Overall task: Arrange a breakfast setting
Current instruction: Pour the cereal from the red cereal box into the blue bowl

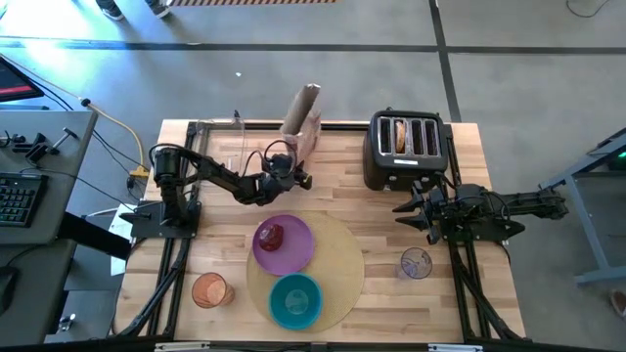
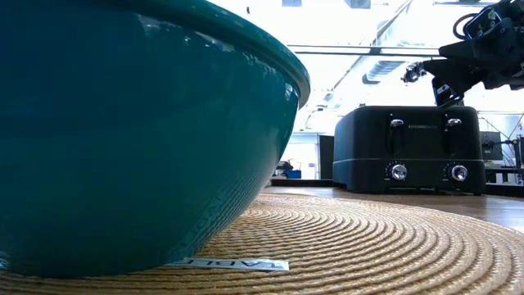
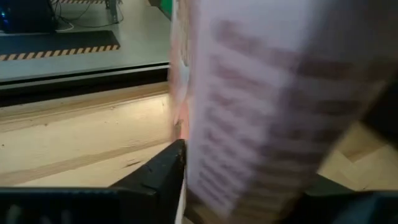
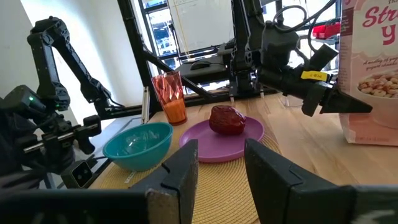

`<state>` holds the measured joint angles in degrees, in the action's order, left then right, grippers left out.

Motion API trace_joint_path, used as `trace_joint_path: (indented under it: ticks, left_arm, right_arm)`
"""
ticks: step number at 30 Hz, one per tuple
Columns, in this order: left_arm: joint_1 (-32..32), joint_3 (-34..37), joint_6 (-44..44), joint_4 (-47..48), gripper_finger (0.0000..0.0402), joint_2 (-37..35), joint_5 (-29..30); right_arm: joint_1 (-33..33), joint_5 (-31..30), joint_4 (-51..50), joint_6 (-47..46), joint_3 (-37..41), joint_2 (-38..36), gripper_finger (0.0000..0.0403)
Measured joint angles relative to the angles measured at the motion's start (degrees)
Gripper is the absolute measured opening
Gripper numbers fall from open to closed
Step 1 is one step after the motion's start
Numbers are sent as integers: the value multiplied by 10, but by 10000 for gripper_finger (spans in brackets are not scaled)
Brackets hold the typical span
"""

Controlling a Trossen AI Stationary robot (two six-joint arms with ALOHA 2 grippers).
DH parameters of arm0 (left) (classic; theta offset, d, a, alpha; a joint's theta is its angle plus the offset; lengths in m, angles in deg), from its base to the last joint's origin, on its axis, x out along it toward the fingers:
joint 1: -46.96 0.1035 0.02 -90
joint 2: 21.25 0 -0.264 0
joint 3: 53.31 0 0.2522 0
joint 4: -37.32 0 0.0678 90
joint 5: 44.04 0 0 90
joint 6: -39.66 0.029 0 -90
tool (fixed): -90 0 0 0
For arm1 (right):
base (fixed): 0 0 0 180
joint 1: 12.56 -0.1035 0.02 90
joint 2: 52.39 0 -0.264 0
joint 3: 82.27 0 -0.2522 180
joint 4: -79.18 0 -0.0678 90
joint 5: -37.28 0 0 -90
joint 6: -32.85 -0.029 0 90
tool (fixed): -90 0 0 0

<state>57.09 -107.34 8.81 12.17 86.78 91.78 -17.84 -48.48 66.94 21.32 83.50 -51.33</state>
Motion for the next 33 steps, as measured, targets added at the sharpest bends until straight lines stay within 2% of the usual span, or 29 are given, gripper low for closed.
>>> trace_joint_path:
  ticks: [13, 26, 33]
  left_arm:
    - [0, 0, -4, 0, 78, 0, 0]
    - [0, 0, 6, 1, 63, 0, 4]
    - [0, 0, 7, 1, 23, 0, 1]
  right_arm:
    - [0, 0, 0, 0, 0, 0, 114]
    - [0, 0, 0, 0, 0, 0, 114]
    - [0, 0, 0, 0, 0, 0, 114]
